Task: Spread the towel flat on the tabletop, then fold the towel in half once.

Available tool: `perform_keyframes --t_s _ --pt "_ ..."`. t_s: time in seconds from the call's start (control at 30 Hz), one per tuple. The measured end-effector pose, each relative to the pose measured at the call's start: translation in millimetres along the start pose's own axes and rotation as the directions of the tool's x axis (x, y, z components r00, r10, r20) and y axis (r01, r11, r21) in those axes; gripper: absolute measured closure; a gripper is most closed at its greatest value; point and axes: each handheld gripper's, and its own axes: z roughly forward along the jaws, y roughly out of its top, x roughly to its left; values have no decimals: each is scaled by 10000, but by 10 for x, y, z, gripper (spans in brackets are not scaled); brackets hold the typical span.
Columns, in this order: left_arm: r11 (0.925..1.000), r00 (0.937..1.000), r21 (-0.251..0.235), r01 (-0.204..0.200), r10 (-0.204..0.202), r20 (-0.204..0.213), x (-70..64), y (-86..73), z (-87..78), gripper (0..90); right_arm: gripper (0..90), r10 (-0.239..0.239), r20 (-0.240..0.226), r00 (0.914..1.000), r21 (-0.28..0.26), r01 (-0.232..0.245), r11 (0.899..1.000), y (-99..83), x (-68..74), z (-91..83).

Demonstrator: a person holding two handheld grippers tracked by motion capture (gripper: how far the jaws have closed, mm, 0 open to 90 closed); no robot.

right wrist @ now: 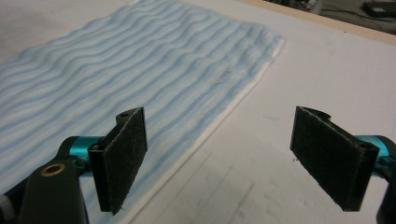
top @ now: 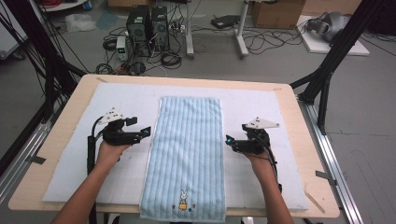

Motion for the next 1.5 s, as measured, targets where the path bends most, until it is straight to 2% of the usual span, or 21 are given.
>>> perform_keyframes --t_s 0.07,0.17,0.27,0.33,0.47,0.53,0.77,0.93,1.03,1.13,1.27,1.5 --pt "10000 9999 4 -48 48 105 -23 -32 -27 177 123 -93 -43 9999 -27 93 10000 -47 35 -61" --pt "10000 9999 -8 -82 82 137 -49 -76 -58 177 117 -45 -142 9999 -345 40 9994 -135 87 -135" --pt "10000 9999 -58 -64 65 156 -87 -101 -83 178 116 -335 -31 9994 -104 335 9994 -168 109 -146" --pt "9996 9993 8 -289 289 216 -130 -120 -101 178 116 -344 24 9994 -175 345 9993 -167 109 -160" --pt "9992 9988 -8 -410 410 284 -157 -126 -111 178 116 -251 168 9995 -167 254 9995 -172 82 -157" --pt "9995 9992 -66 -311 312 250 -149 -126 -118 177 116 -160 47 9999 -145 161 9998 -185 81 -155" --pt "9995 9995 -50 -315 315 72 -119 -140 -154 178 116 -189 88 9998 -330 192 9993 -187 81 -163" --pt "9999 9999 20 -162 162 -46 -107 -167 -170 178 116 -212 79 9997 -354 214 9991 -179 101 -165" --pt "9999 9999 4 -119 119 -69 -92 -168 -159 178 116 -332 134 9994 -338 336 9989 -180 100 -167" --pt "9999 9999 37 -114 114 -72 -81 -169 -147 178 116 -205 109 9997 -384 209 9990 -181 90 -173" --pt "10000 10000 67 -18 19 -59 -75 -173 -143 178 116 -268 137 9995 -308 272 9992 -198 92 -163" --pt "9995 9996 166 282 -281 -90 -37 -195 -86 178 116 -154 112 9998 -238 157 9996 -222 82 -168"
